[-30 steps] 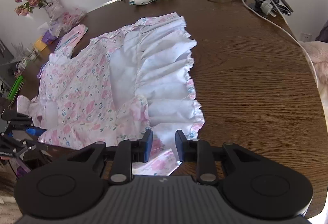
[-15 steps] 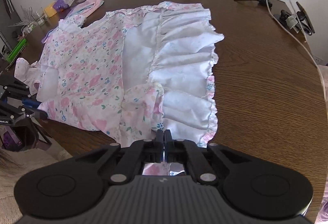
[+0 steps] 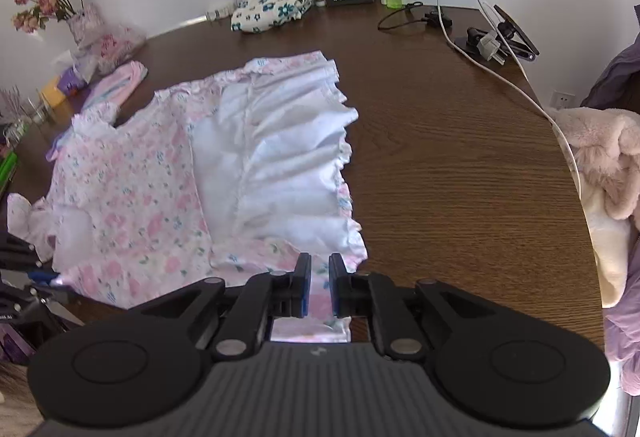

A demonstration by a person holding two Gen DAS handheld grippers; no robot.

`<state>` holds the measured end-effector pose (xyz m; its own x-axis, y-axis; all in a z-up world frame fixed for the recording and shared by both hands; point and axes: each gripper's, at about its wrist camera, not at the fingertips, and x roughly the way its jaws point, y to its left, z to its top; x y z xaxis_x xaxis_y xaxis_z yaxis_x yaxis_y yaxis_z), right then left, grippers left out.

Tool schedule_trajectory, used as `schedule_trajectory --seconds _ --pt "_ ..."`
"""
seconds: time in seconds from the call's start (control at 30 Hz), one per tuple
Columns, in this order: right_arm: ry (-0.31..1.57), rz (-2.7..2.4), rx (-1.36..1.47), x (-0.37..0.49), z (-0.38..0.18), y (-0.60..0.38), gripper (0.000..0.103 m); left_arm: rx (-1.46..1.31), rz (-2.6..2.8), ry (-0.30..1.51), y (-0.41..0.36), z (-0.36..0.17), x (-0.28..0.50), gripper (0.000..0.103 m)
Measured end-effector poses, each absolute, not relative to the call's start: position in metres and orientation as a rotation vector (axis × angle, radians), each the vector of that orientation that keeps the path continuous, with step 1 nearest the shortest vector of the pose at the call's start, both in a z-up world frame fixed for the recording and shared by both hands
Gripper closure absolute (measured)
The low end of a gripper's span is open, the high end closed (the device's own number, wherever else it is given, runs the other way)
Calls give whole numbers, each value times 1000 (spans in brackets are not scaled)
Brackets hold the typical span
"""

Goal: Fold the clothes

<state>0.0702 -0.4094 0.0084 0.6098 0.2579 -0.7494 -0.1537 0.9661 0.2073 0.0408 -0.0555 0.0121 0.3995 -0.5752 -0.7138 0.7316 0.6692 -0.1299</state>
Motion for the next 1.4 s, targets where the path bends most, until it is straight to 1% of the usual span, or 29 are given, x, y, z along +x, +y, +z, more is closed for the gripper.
schedule_trajectory --seconds 0.03,0.07,0.1,0.13,0.17,0.2,0.27,0.33,0.4,0.47,0.5,0.57,0.67,0.8,0.9,1.03,1.1,1.23,1.3,1.4 --pt "876 258 124 71 10 -403 89 209 -838 798 -55 15 41 90" --pt "873 282 119 72 12 -396 87 212 -843 790 -57 16 40 87" --pt "870 306 114 73 13 -389 83 220 -848 783 -59 16 39 86" --pt "871 332 102 74 12 -380 82 227 -853 775 -61 16 39 87" --pt "876 357 86 75 10 -371 80 234 -858 768 -62 16 38 93" --pt "883 377 71 76 8 -363 78 241 -862 760 -64 16 37 101" --pt "906 411 34 77 1 -346 73 319 -890 734 -68 13 28 101" --pt "931 428 4 79 -7 -335 72 372 -884 733 -69 10 21 99" --pt "944 429 -10 82 -12 -330 72 358 -840 749 -63 9 22 82" --pt "938 423 -3 84 -11 -330 72 274 -798 746 -45 16 27 69" --pt "935 420 0 86 -10 -330 71 223 -775 741 -34 21 30 63" --pt "928 414 7 88 -9 -331 67 122 -704 722 -6 34 35 57" --pt "915 399 14 94 -7 -331 65 51 -534 683 37 49 47 51" --pt "884 332 -8 116 1 -329 60 -6 -325 680 88 59 76 51" --pt "873 273 -39 145 3 -324 60 -42 -245 705 113 60 104 52" --pt "883 227 -84 190 -1 -309 60 -31 -185 748 131 52 137 60" --pt "902 216 -108 207 -8 -300 60 -31 -186 776 134 43 151 66" --pt "941 188 -155 226 -25 -291 60 -98 -221 841 139 24 184 66" --pt "938 167 -151 227 -29 -296 58 -137 -233 866 139 15 200 66" --pt "937 124 -130 225 -29 -309 57 -188 -240 893 138 5 220 65"
